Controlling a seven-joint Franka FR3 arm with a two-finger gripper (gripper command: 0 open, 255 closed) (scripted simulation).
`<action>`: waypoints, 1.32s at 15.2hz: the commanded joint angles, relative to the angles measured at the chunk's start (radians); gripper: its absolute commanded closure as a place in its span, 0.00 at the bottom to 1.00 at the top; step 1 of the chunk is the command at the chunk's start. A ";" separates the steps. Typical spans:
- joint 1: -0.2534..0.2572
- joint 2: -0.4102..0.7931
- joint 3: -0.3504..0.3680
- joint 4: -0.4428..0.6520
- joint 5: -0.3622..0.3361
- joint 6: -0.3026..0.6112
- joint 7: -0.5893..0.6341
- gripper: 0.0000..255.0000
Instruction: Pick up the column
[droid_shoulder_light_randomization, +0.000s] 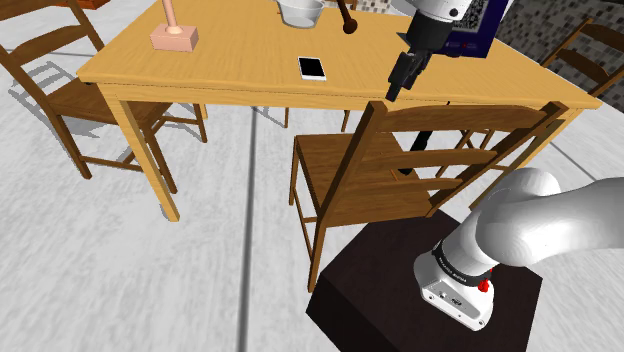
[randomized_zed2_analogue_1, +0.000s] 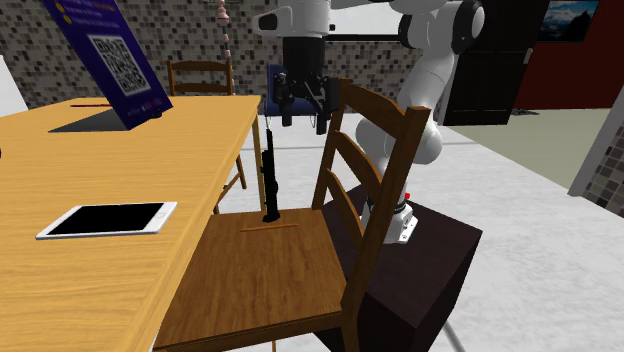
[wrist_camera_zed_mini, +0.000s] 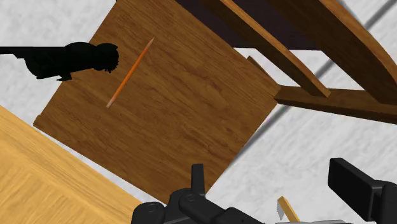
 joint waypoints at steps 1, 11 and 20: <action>0.000 0.000 0.000 0.000 0.000 0.000 0.000 0.00; -0.124 0.032 -0.184 -0.028 -0.126 0.002 -0.117 0.00; -0.217 0.111 -0.335 0.001 -0.224 0.020 -0.213 0.00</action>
